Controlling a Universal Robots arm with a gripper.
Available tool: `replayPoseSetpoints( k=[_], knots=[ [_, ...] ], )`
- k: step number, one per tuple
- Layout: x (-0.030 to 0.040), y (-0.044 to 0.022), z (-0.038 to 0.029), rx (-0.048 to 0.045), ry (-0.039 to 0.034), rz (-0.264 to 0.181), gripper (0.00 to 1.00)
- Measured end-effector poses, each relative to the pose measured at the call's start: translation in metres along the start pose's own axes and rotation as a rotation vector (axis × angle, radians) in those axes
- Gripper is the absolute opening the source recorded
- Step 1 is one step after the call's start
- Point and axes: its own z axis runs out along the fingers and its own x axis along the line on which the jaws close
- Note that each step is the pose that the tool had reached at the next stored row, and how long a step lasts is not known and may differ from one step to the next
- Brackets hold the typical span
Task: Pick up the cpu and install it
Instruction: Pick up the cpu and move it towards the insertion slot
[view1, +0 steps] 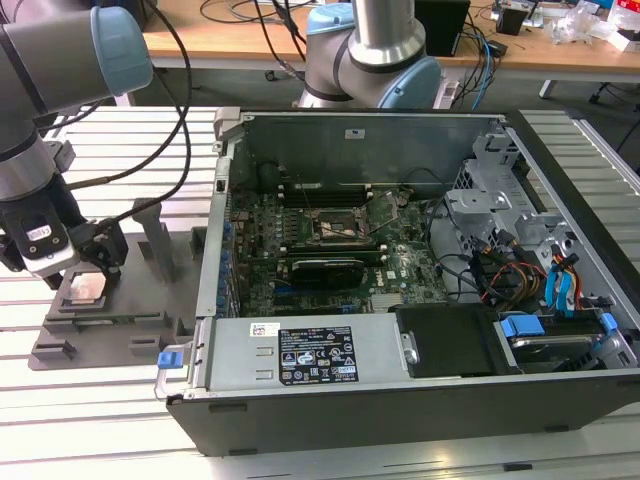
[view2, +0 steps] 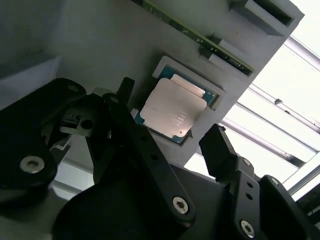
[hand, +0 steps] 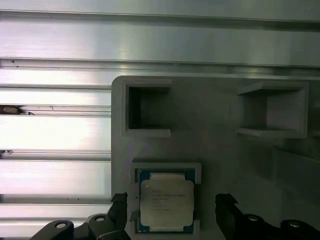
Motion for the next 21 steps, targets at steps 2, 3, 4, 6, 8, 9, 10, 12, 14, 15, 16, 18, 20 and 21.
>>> replayPoseSetpoints(
  k=[2,3,4,6,8,9,10,12,14,15,16,18,20,21],
  knots=[
    [0.0,0.0001,0.0028,-0.0009,-0.0016,-0.031,0.8],
    [0.0001,0.0001,0.004,-0.0012,-0.0021,-0.04,0.8],
    [0.0001,0.0001,0.0047,-0.0013,-0.0021,-0.041,0.8],
    [0.0008,0.0002,0.0064,-0.0013,-0.0021,-0.041,0.8],
    [0.0011,0.0004,0.0072,-0.0014,-0.0021,-0.041,0.8],
    [0.0011,0.0004,0.0075,-0.0014,-0.0021,-0.041,0.8],
    [0.0011,0.0004,0.0078,-0.0014,-0.0021,-0.041,0.8],
    [0.0012,0.0004,0.0092,-0.0014,-0.0021,-0.041,0.8],
    [0.0012,0.0005,0.0102,-0.0013,-0.0019,-0.038,0.8],
    [0.0013,0.0005,0.0103,-0.0011,-0.0017,-0.035,0.8],
    [0.0013,0.0005,0.0104,-0.0011,-0.0016,-0.034,0.8],
    [0.0013,0.0005,0.0105,-0.0012,-0.0017,-0.034,0.8],
    [0.0013,0.0005,0.0105,-0.0012,-0.0017,-0.034,0.72],
    [0.0013,0.0005,0.0105,-0.0012,-0.0017,-0.034,0.65]
  ],
)
